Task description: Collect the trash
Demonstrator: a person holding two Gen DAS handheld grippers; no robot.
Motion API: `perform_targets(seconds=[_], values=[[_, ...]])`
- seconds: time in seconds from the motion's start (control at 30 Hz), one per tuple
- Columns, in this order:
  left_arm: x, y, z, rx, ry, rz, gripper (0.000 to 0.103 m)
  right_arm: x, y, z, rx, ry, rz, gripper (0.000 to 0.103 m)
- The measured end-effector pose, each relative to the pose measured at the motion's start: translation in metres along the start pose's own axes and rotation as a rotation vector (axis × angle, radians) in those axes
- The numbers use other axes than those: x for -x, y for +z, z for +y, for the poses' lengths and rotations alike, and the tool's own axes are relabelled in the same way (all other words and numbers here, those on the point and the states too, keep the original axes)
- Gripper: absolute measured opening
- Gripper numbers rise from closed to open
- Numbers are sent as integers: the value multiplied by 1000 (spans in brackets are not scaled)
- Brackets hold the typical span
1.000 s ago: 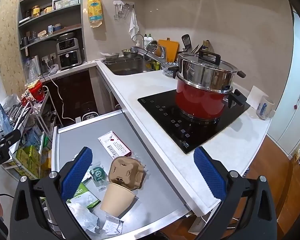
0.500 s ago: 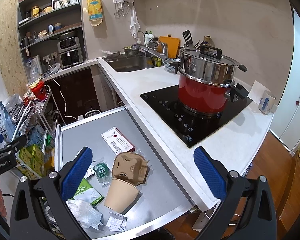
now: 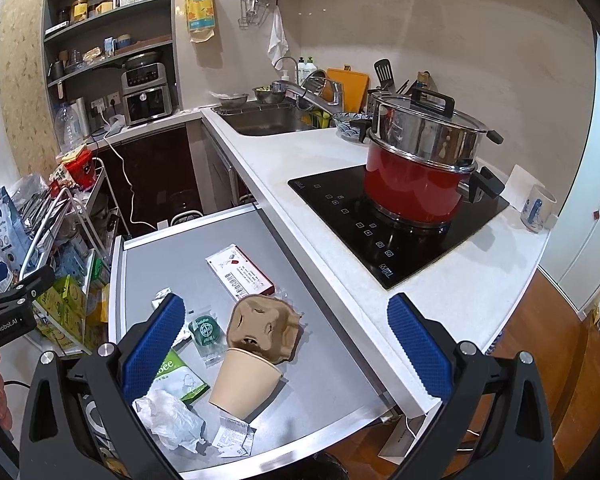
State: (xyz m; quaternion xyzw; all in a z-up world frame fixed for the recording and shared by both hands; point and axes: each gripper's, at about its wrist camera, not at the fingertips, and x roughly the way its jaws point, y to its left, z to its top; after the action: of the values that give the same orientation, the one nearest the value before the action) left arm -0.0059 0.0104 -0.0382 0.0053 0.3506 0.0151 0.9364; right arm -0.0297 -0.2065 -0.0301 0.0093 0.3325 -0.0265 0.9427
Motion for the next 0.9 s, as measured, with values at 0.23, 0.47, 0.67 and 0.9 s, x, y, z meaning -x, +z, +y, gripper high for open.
perform_targets(seconds=[0.23, 0.47, 0.67, 0.9], values=[[1, -2, 3, 12, -53, -5, 101, -3, -1, 1, -18, 41, 17, 99], [-2, -3, 5, 13, -14, 1, 101, -4, -1, 5, 0, 22, 14, 99], [-2, -5, 4, -1, -9, -1, 101, -5, -1, 5, -3, 5, 15, 99], [-3, -5, 9, 24, -26, -2, 101, -6, -3, 4, -9, -5, 19, 99]])
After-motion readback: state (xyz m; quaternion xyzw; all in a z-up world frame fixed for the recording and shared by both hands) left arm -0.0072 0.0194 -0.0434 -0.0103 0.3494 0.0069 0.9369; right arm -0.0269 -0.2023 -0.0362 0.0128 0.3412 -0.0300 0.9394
